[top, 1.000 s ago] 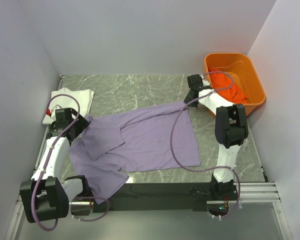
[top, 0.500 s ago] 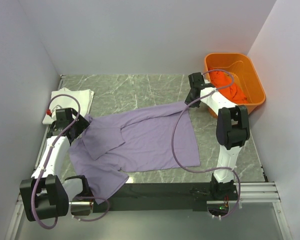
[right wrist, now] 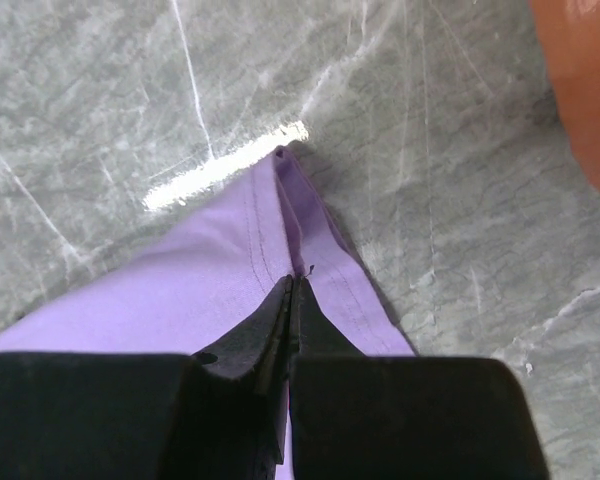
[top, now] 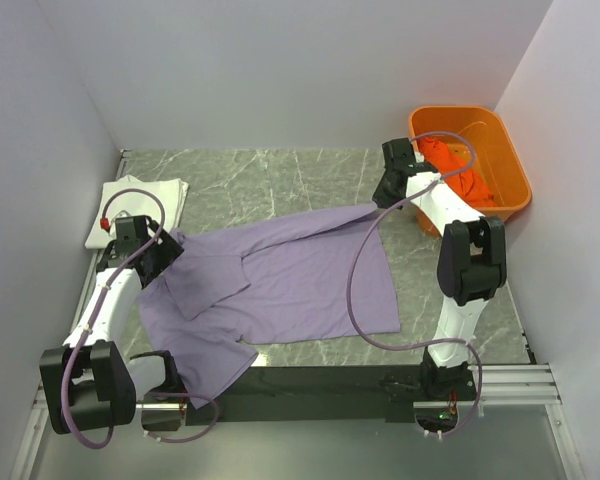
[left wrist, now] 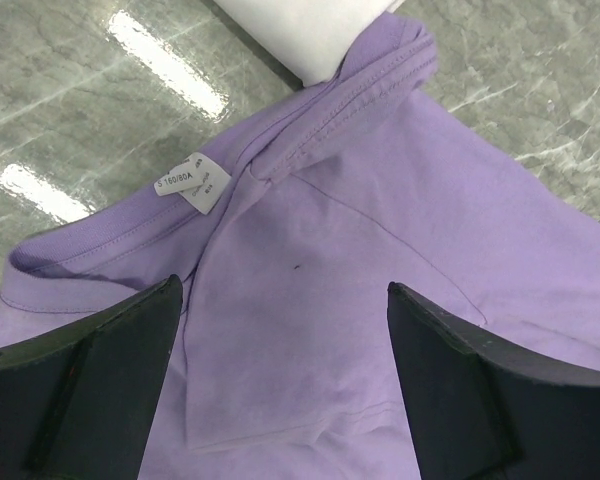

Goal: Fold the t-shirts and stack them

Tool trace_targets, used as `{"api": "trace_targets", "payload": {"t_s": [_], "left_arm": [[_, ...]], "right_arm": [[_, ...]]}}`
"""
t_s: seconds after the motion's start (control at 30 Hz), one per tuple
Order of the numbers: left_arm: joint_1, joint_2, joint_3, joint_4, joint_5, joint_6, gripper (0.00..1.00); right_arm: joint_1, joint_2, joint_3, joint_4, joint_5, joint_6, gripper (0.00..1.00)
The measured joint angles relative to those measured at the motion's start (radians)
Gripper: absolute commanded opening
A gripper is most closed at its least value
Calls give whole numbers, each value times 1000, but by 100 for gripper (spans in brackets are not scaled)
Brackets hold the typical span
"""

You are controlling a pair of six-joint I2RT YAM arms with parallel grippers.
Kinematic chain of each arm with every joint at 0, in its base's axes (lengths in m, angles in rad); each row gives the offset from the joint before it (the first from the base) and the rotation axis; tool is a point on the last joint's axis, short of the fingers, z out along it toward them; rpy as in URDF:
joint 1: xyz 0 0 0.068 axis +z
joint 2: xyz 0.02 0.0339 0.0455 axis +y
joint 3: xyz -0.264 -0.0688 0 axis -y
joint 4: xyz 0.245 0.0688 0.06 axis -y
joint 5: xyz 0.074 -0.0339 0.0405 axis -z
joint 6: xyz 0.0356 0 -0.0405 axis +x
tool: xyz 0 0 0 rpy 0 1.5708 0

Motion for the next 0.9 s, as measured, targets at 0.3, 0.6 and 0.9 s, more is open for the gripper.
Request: {"api": "trace_targets", "payload": {"t_s": [0.3, 0.6, 0.9], "left_arm": [[-2, 4, 0, 0, 0, 0, 89], [-2, 19, 0, -1, 0, 3, 88], [-2, 21, 0, 0, 4, 8, 90]], "right_arm": [[-3, -20, -34, 14, -11, -3, 0], [-3, -3, -124, 19, -26, 0, 3], [-3, 3, -137, 36, -26, -22, 37]]}}
